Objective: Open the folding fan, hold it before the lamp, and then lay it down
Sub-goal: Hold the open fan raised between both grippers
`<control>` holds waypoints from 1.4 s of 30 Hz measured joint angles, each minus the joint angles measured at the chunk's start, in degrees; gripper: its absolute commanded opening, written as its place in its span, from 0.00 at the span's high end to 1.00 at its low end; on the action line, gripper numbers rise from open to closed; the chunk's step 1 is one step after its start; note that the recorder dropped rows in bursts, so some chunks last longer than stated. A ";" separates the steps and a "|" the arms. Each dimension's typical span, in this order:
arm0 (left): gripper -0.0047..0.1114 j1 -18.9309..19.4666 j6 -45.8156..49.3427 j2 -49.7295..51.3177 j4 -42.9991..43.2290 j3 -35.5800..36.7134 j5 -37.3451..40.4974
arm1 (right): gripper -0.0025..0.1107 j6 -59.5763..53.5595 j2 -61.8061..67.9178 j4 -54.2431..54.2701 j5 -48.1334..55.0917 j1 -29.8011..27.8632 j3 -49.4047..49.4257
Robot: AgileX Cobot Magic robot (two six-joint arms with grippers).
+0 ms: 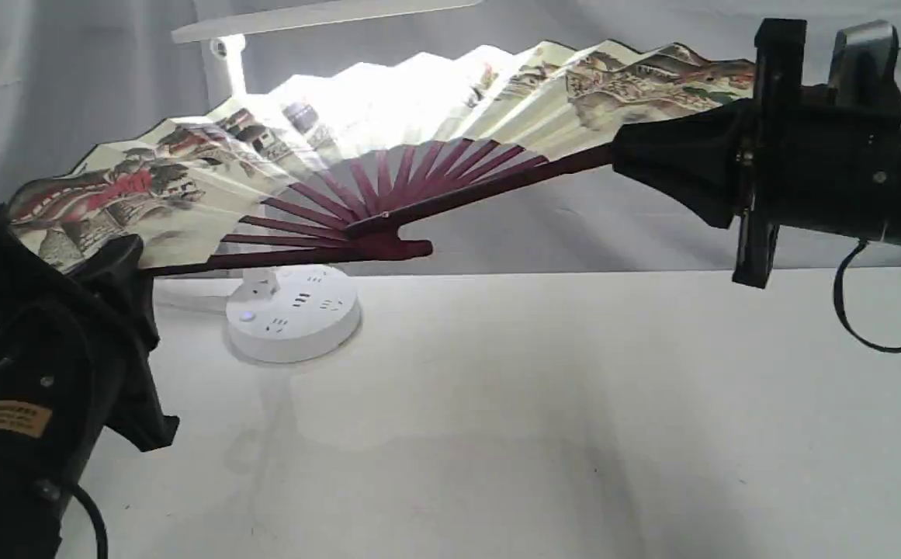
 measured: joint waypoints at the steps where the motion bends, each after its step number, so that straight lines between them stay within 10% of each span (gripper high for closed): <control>1: 0.96 0.24 0.08 0.01 0.24 0.00 0.00 | 0.98 0.00 -0.15 0.00 0.00 0.00 0.00; 42: 0.96 0.82 4.10 1.28 0.43 -3.60 2.12 | 0.98 0.66 -0.72 0.00 -5.99 0.40 0.00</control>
